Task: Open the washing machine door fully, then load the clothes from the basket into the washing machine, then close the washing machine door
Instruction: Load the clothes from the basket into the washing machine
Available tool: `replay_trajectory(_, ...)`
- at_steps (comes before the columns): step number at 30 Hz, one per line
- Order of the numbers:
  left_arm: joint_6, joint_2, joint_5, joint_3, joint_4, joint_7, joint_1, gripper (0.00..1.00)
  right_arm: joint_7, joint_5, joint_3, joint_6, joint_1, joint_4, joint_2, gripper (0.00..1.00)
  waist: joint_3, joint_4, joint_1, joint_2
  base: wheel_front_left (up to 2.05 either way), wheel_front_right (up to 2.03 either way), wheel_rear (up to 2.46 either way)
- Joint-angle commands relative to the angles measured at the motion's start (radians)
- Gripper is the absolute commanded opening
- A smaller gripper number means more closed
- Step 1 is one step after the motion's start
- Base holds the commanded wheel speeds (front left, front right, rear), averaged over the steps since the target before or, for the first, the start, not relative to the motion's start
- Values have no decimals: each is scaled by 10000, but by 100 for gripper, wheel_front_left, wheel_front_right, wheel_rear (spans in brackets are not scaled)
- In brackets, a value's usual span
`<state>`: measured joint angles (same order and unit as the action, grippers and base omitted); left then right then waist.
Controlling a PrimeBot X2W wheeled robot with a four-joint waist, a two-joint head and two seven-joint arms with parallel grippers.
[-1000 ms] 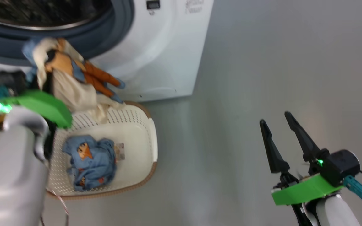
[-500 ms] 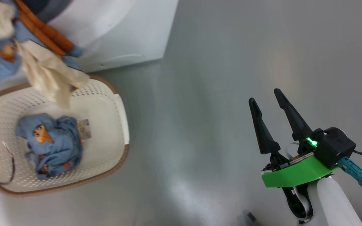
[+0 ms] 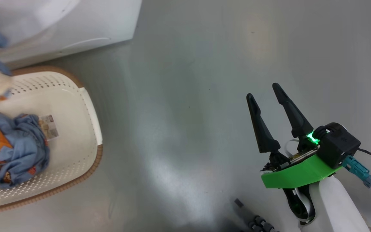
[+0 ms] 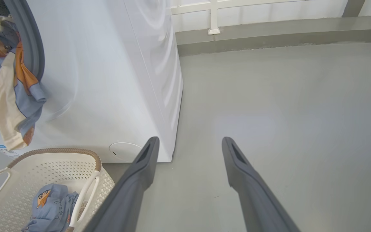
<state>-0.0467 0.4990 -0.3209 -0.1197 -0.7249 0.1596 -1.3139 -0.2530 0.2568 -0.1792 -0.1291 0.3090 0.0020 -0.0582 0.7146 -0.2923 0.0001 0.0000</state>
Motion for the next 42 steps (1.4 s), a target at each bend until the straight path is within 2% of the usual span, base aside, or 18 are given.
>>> replay_trajectory(1, 139, 633, 157, 216, 366, -188, -368, 0, -87, 136, -227, -16, -94, -205, 37, 100, 178, -157, -1, 0, 0, 0, 0)
replay_trajectory(14, 894, 1081, 972, 166, 395, -3371, -1853, 0, -87, 297, -502, -16, 71, -197, 71, 100, 545, -466, -1, 0, 0, 0, 0)
replay_trajectory(17, 1033, 1064, 1124, 93, 319, -3779, -2170, 0, -87, 306, -494, -16, 100, -210, 74, 100, 636, -459, -1, 0, 0, 0, 0)
replay_trajectory(19, 1068, 1033, 1138, 67, 180, -3866, -2293, 0, -87, 327, -512, -16, 122, -218, 76, 100, 696, -456, -1, 0, 0, 0, 0)
replay_trajectory(26, 814, 842, 756, -11, -1042, -2987, -2078, 0, -87, 470, -551, -16, 250, -235, 78, 100, 877, -372, -1, 0, 0, 0, 0)
replay_trajectory(31, 760, 698, 560, -40, -1420, -2704, -1827, 0, -87, 450, -575, -16, 323, -231, 78, 100, 912, -271, -1, 0, 0, 0, 0)
replay_trajectory(32, 779, 657, 505, -21, -1461, -2670, -1773, 29, -87, 439, -572, -16, 335, -227, 79, 100, 909, -245, -1, 0, 0, 0, 0)
replay_trajectory(33, 782, 591, 450, -22, -1497, -2589, -1698, 96, -87, 431, -568, -16, 349, -224, 79, 100, 899, -215, -1, 0, 0, 0, 0)
replay_trajectory(34, 792, 552, 435, -44, -1497, -2554, -1633, 100, -87, 420, -568, -16, 364, -224, 79, 100, 887, -184, -1, 0, 0, 0, 0)
replay_trajectory(42, 894, 332, 345, -185, -1239, -2698, -957, 100, -87, 316, -552, -16, 364, -178, 79, 100, 605, 159, -1, 0, 0, 0, 0)
